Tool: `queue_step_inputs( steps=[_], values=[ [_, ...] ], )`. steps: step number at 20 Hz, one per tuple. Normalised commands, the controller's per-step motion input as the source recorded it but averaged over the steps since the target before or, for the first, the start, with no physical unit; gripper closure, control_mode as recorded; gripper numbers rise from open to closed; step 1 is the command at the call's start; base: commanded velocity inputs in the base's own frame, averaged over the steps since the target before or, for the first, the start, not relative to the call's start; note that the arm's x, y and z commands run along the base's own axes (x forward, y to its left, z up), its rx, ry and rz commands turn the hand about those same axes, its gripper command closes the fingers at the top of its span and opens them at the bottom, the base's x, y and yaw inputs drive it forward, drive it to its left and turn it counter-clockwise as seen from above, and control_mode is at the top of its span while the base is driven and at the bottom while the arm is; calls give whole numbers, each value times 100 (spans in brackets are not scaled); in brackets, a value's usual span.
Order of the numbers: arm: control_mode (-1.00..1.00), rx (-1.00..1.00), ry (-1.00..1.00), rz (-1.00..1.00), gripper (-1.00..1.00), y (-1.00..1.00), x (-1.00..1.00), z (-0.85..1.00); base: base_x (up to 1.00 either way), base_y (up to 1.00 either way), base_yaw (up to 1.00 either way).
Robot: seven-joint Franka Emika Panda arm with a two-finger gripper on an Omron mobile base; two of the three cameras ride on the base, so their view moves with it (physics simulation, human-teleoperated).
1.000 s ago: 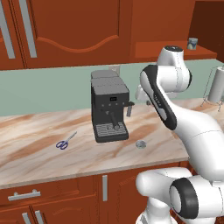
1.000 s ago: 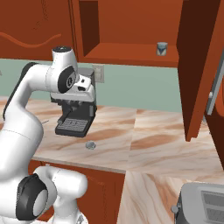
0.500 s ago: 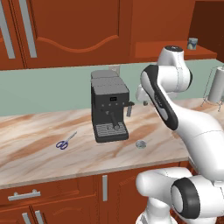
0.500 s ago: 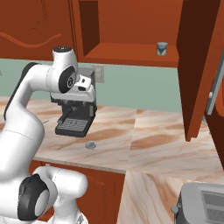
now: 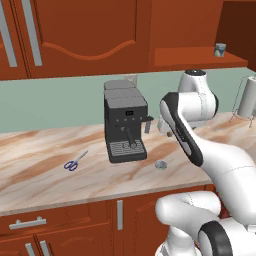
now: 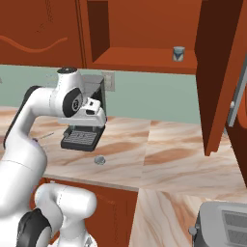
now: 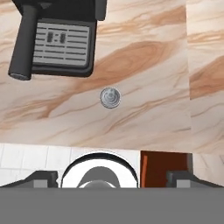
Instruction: Restock the canned food cabinet by taking the new fresh canned food from the counter and placing it in the cabinet. Then, take the old canned food from the cabinet and place it on the counter.
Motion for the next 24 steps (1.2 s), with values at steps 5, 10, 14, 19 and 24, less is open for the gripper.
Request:
queue_step_inputs(
  steps=[5, 10, 14, 19, 24],
  values=[
    [-100, -1, -6, 0, -100, 0, -6, -89, 0, 0, 0],
    [-100, 2, -6, 0, -100, 0, 18, -51, 0, 0, 0],
    [-100, 0, -2, 0, -100, 0, 22, -43, 0, 0, 0],
    [-100, 0, 0, 0, -100, 0, 37, -24, 0, 0, 0],
    [-100, 0, 11, 0, -100, 0, 35, -14, 0, 0, 0]
  ],
)
